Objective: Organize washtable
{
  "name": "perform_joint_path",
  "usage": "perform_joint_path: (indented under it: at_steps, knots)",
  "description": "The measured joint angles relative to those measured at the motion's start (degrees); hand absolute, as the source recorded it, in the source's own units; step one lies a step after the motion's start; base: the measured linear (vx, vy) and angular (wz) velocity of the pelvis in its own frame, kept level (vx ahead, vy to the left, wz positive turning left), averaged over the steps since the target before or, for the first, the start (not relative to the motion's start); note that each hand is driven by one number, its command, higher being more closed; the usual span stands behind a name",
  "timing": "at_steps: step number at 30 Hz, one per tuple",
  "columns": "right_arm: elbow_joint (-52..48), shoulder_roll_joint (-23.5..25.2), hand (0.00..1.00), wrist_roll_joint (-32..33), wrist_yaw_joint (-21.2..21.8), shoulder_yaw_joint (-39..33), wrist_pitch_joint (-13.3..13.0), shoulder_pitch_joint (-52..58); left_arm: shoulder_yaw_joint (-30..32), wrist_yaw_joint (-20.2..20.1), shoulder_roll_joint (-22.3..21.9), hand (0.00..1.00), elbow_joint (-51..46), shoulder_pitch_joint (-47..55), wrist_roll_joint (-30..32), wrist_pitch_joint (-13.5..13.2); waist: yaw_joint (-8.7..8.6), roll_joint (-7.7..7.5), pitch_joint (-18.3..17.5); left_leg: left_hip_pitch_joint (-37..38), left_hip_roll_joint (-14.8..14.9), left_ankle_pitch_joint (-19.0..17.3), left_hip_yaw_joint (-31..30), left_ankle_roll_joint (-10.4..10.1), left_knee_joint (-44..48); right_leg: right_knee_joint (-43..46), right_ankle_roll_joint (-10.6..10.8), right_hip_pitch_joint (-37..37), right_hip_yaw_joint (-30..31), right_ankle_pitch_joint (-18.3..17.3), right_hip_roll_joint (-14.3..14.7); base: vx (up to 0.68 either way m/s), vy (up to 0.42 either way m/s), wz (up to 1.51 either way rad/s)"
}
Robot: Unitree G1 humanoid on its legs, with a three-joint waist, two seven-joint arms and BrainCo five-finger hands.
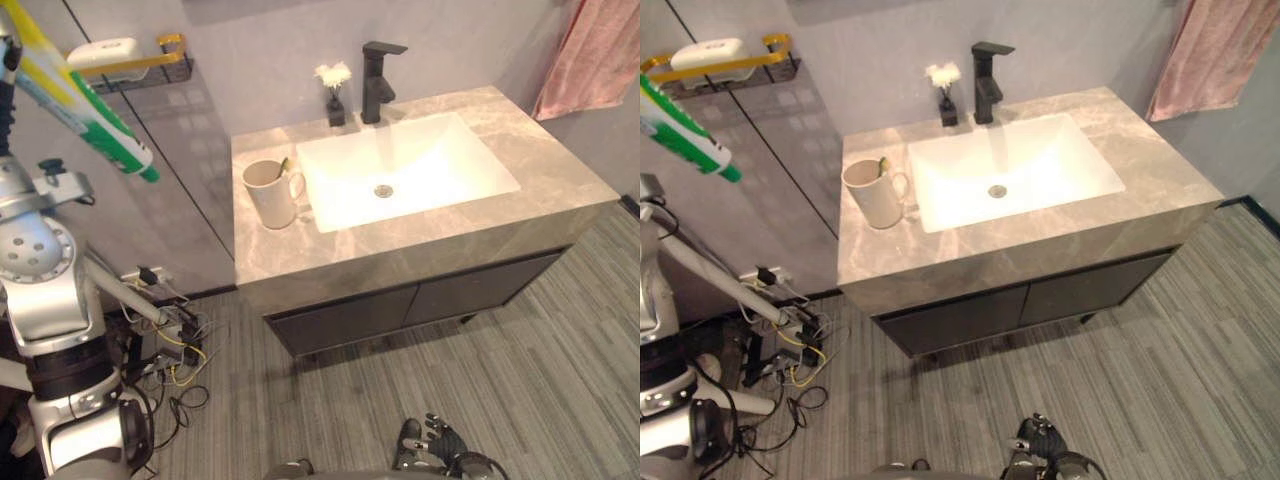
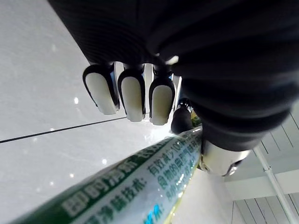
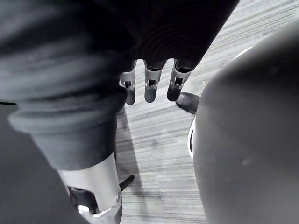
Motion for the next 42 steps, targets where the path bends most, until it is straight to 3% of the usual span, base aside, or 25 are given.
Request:
perform_joint_path:
  at_steps: [24, 29, 42]
  knots:
    - [-6.31, 1.29, 0.00, 0.19, -0.06, 2.32, -0.23, 1.13, -0.74, 4.61, -0.27, 1.00, 4.39, -8.61, -9.40, -1.99, -0.34, -1.19, -0.60, -4.09, 1.70, -0.44, 4.68, -0.71, 0.95, 0.03, -0.80, -6.13, 3.31, 0.39, 1.61, 0.01, 0.015, -0.08]
    - [-6.74, 1.26, 0.00, 0.24, -0.09, 2.45, -0.25, 1.12, -2.34, 4.61, 2.71, 1.00, 7.30, -11.14, -10.41, -2.16, -0.42, -1.17, -0.59, -4.56, 1.82, -0.56, 6.39, -0.90, 0.89, 0.03, -1.02, -7.62, 4.78, 0.67, 1.91, 0.01, 0.019, -0.16]
    - [-6.79, 1.11, 0.00, 1.83, -0.39, 2.19, -1.30, 1.06, -2.42, 5.63, 4.44, 1.00, 12.92, -15.58, -12.50, -2.66, -1.59, -0.82, -0.36, -5.77, 1.72, -0.56, 7.69, -0.92, 0.87, 0.03, -1.15, -9.80, 6.32, 1.17, 2.09, 0.00, 0.013, -0.06]
